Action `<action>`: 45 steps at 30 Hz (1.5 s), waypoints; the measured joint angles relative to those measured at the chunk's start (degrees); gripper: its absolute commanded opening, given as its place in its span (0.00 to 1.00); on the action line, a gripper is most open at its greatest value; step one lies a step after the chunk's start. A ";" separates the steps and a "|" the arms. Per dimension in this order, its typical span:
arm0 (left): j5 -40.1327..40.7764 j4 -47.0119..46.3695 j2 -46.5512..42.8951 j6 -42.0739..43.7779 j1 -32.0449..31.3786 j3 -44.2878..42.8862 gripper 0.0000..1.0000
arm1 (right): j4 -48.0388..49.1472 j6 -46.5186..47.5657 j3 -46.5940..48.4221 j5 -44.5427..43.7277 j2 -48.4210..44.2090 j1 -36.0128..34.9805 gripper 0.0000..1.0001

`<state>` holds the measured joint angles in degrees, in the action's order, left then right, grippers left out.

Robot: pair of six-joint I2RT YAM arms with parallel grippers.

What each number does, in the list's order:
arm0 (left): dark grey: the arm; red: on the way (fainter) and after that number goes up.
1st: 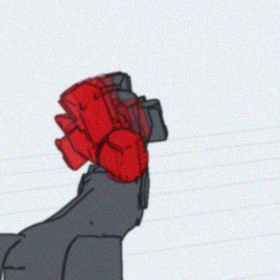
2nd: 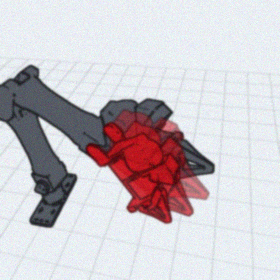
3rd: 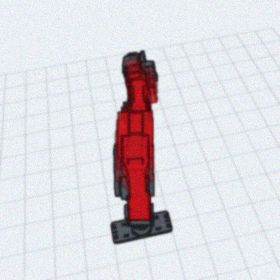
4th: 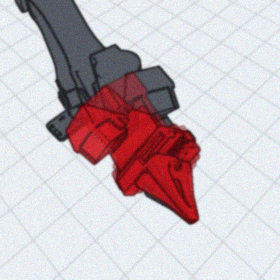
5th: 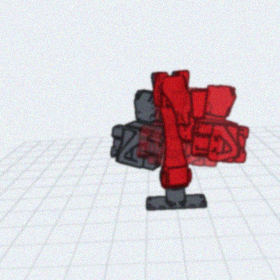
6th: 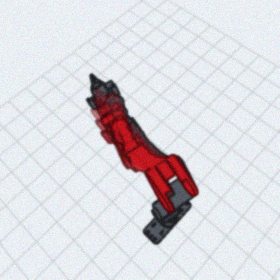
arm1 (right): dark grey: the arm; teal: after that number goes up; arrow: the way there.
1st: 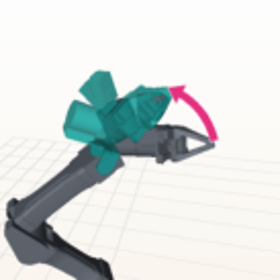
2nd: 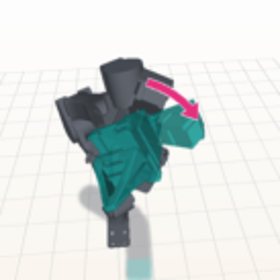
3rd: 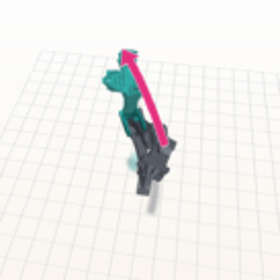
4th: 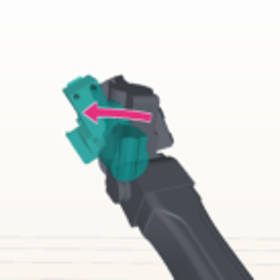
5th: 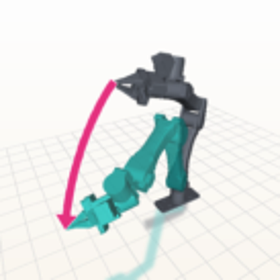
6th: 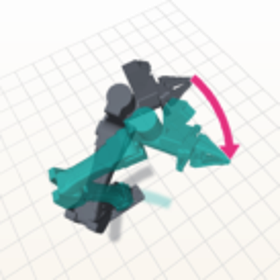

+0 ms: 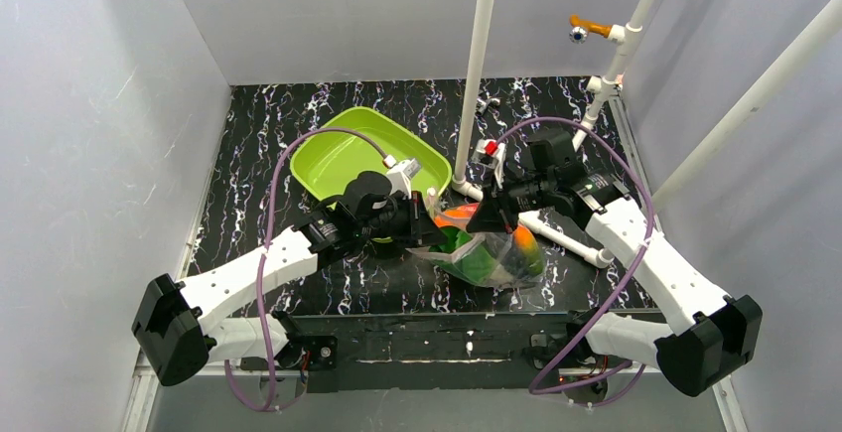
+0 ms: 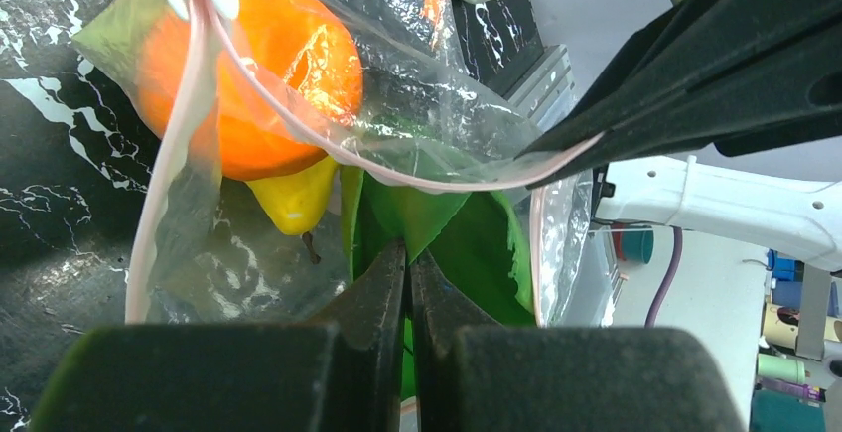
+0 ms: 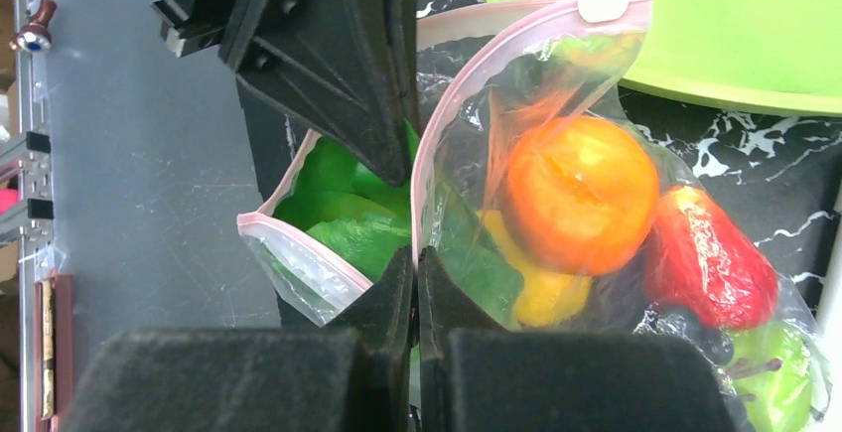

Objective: Open the zip-top bag and remove the fake food
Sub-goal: Pick up the fake vegetable from the zipper food storage bag.

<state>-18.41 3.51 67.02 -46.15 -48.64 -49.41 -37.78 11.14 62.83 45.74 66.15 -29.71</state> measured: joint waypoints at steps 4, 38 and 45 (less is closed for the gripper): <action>-0.04 0.22 0.04 -0.09 0.59 0.26 0.00 | 0.11 1.11 -0.37 2.58 0.00 -0.81 0.01; -2.97 3.17 -2.40 3.15 4.28 0.28 0.00 | -0.76 4.07 -2.43 5.53 0.02 -2.38 0.01; -6.58 5.35 -5.33 6.14 4.94 -0.20 0.00 | 0.96 1.92 -2.69 2.27 0.02 -0.66 0.01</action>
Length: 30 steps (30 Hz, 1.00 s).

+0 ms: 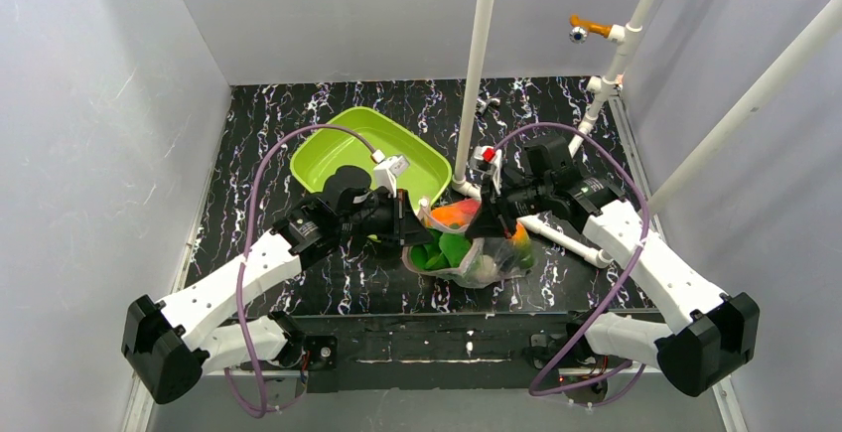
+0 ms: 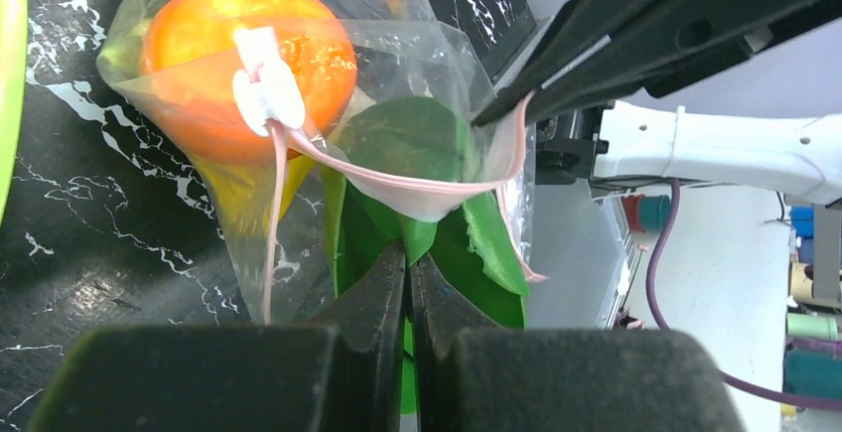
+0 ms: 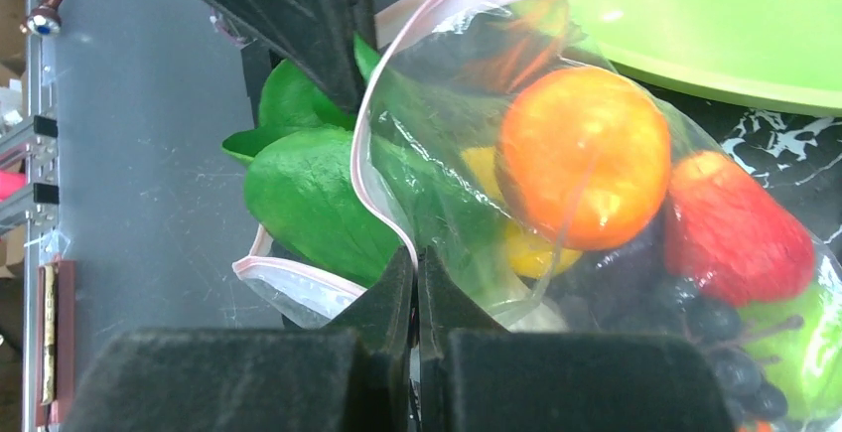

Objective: Open the zip-top bag and remove the fake food
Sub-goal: Pick up the fake vegetable from the zipper food storage bag.

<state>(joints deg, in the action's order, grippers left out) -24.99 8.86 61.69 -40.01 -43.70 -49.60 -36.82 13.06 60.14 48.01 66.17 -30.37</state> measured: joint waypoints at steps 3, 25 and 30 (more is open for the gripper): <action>-1.11 1.11 -0.09 1.27 0.09 -0.52 0.00 | 0.79 -0.98 -0.04 -1.05 0.00 0.66 0.01; -8.24 1.22 2.14 2.80 0.48 -1.73 0.00 | 3.37 -5.70 -0.42 -1.60 -0.11 5.97 0.01; -7.93 2.45 0.63 3.41 1.05 -3.72 0.00 | 3.78 -5.38 -1.36 -1.84 -0.20 5.97 0.01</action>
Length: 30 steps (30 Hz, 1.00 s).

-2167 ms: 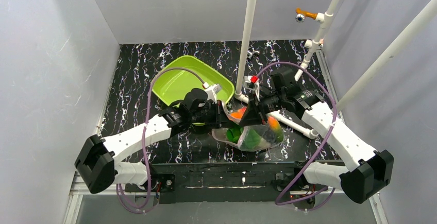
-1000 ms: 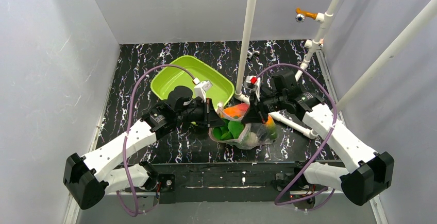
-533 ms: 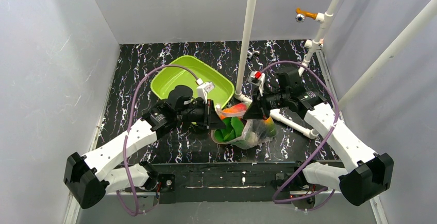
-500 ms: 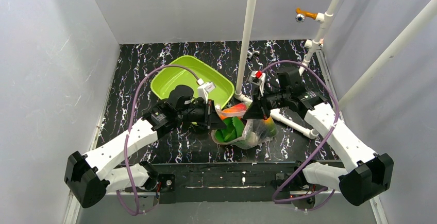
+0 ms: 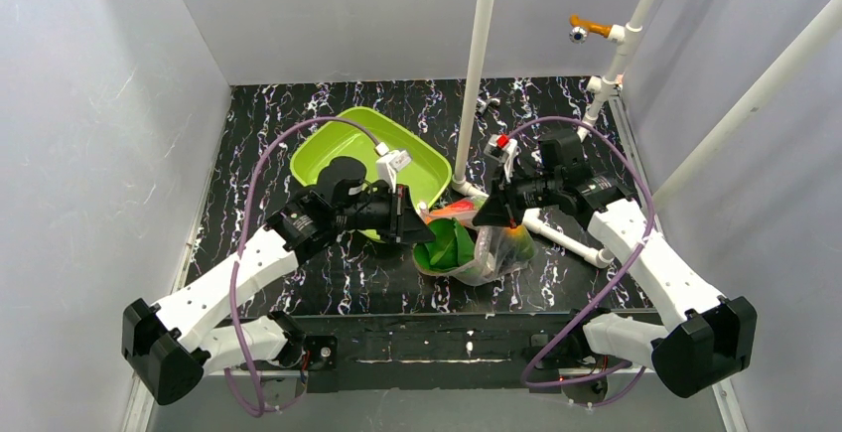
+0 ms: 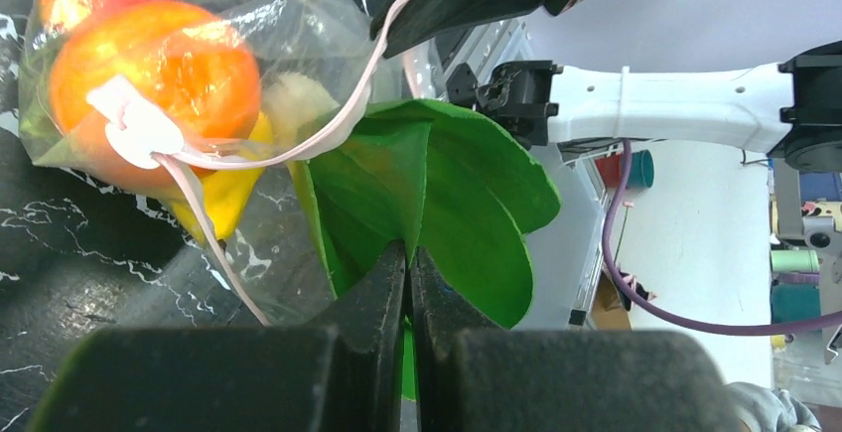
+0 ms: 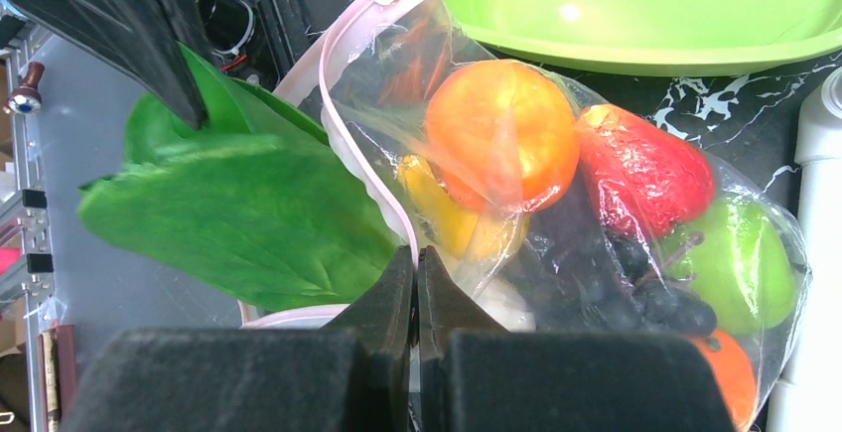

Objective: Open the zip-top bag and remove the fake food
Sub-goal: Pick up the fake vegetable from the zipper food storage bag.

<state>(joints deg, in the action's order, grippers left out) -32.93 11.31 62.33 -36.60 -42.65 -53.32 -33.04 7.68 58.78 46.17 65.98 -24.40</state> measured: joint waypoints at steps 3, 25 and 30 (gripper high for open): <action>0.42 0.33 -1.01 0.02 0.57 -1.03 0.00 | 0.13 0.24 -0.28 -0.04 0.00 -0.13 0.01; 3.08 12.20 -10.97 4.70 7.17 -13.11 0.00 | 0.00 3.26 -1.40 -0.59 -0.83 -0.76 0.01; 4.20 16.98 -13.42 6.88 7.34 -15.67 0.00 | -0.07 3.50 -1.38 -0.09 -1.38 -0.26 0.01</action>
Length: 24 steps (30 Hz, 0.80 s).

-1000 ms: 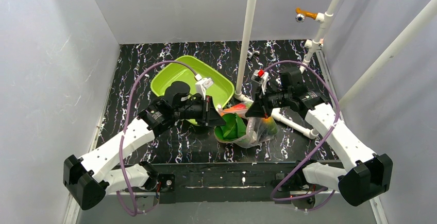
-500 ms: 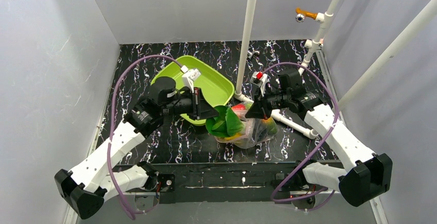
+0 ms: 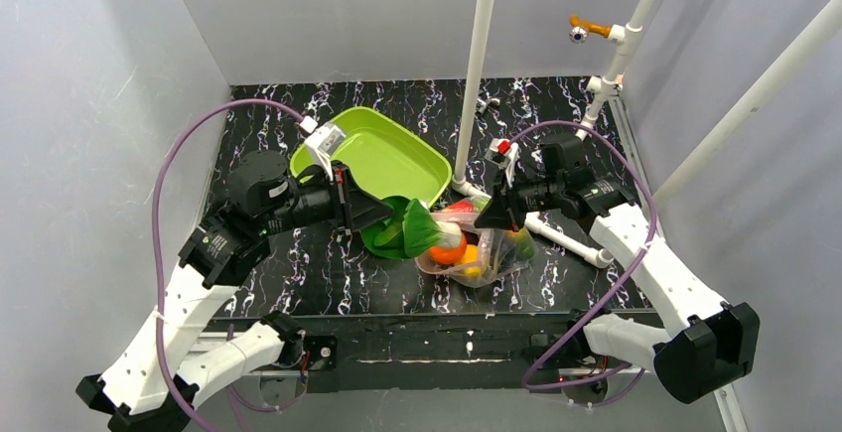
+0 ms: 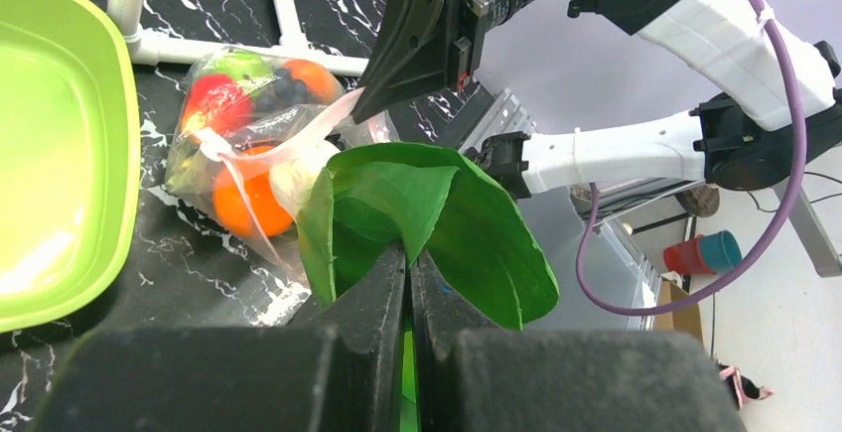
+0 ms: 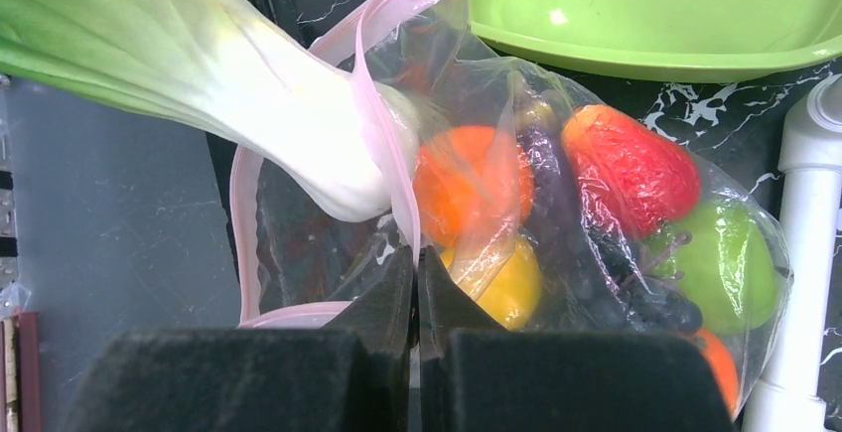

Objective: Open the zip-top bag and remove the fake food
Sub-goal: Pick up the fake vegetable from the zipper food storage bag.

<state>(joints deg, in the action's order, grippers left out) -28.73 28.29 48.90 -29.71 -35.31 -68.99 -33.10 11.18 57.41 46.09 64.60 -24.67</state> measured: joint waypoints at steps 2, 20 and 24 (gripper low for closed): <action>0.46 1.77 -0.66 0.44 0.00 -0.68 0.00 | -0.11 0.20 -0.02 0.15 -0.17 0.31 0.01; 18.27 15.50 -5.75 9.31 0.00 -12.33 0.00 | -1.57 4.39 -0.20 4.11 -4.26 2.93 0.01; 23.21 15.78 -5.33 10.75 0.00 -11.52 0.00 | -2.14 5.84 -0.22 6.49 -5.16 4.37 0.01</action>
<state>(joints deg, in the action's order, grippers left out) -5.52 44.07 43.57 -18.96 -35.31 -80.51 -35.24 17.02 57.19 52.58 59.44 -20.29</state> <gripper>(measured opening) 0.010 0.033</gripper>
